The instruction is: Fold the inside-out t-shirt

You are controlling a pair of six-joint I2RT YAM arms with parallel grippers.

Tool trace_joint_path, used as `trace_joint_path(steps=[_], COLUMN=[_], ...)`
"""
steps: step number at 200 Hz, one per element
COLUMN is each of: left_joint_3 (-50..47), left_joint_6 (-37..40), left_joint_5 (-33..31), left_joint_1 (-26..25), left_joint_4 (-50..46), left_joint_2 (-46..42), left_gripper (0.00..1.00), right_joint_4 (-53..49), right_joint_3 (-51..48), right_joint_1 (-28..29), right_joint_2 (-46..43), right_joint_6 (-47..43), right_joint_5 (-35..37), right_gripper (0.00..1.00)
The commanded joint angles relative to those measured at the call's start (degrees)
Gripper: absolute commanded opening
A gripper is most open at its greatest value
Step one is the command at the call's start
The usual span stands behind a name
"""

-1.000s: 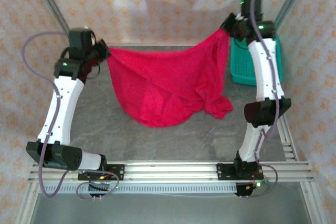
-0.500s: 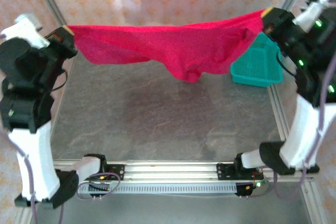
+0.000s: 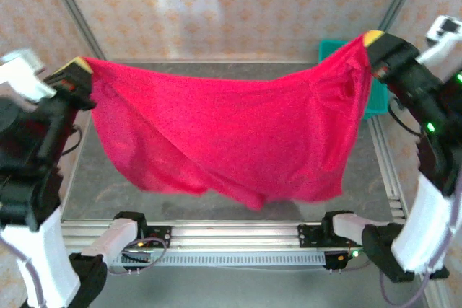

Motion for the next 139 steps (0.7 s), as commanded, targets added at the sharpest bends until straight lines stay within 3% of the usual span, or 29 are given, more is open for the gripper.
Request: trace_joint_path(steps=[1,18,37,81,111,139], left_joint_3=[-5.38,-7.66,-3.52,21.42,31.43,30.30], left_joint_6=[-1.18,-1.98,-2.51,-6.21,-9.84,-9.07], left_joint_5=[3.03,2.79,2.37,6.45,8.40,9.57], left_joint_1=[0.52,0.52,0.61,1.49,2.33,4.06], left_joint_4=[2.37,6.37,7.22,3.73,4.74,5.63], left_joint_2=[5.52,11.05,20.64,41.28,45.09,41.80], left_gripper=[0.00,0.00,0.00,0.00,0.00,0.00], right_joint_4=[5.24,6.22,6.64,4.87,10.41,10.45], right_joint_3=[-2.89,-2.60,2.21,28.42,29.25,27.30], right_joint_1=[-0.11,-0.16,-0.14,-0.42,-1.70,-2.19], right_joint_2=[5.83,11.84,20.40,40.05,39.82,35.96], right_joint_6=[0.88,0.25,-0.26,-1.60,-1.06,-4.18], right_joint_5=[-2.08,-2.47,-3.91,-4.98,-6.47,-8.67], right_gripper=[0.00,0.00,0.00,0.00,0.00,0.00])
